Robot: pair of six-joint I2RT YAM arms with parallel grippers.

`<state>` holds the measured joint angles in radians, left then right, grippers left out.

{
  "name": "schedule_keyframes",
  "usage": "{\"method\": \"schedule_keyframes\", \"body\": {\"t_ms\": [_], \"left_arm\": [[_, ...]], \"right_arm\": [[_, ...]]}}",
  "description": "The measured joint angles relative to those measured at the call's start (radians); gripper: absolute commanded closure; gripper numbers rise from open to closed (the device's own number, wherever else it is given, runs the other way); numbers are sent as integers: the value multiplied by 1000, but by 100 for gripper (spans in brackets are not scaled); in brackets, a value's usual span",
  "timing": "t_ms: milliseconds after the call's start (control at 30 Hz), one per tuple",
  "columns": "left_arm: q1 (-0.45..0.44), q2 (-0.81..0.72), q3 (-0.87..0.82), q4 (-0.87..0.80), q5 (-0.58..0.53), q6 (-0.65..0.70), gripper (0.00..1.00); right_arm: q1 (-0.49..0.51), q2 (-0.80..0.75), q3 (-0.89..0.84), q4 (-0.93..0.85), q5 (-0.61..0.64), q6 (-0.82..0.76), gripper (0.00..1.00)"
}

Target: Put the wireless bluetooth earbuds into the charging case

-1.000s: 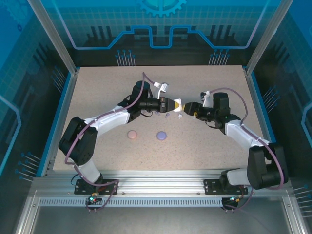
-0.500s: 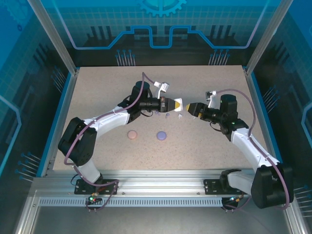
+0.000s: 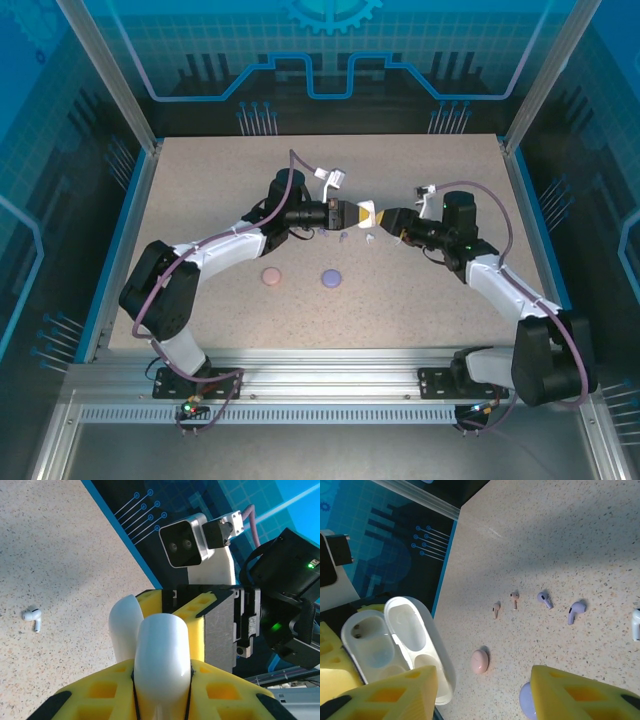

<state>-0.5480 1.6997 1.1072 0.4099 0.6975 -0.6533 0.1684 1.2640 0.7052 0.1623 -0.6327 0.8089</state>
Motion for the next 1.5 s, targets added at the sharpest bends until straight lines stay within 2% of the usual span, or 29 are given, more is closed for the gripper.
{"method": "schedule_keyframes", "body": {"t_ms": [467, 800, 1033, 1167, 1300, 1500], "left_arm": [[1, 1, 0, 7, -6, -3, 100], [-1, 1, 1, 17, 43, -4, 100], [-1, 6, 5, 22, 71, -26, 100], [-1, 14, 18, 24, 79, -29, 100], [-1, 20, 24, 30, 81, -30, 100], [0, 22, 30, 33, 80, -41, 100]], "right_arm": [[22, 51, 24, 57, -16, 22, 57], [5, 51, 40, 27, -122, -61, 61], [-6, 51, 45, 17, -175, -88, 68], [-11, 51, 56, 14, -191, -95, 78], [-13, 51, 63, 5, -199, -109, 98], [-18, 51, 79, -26, -199, -134, 100]]}}
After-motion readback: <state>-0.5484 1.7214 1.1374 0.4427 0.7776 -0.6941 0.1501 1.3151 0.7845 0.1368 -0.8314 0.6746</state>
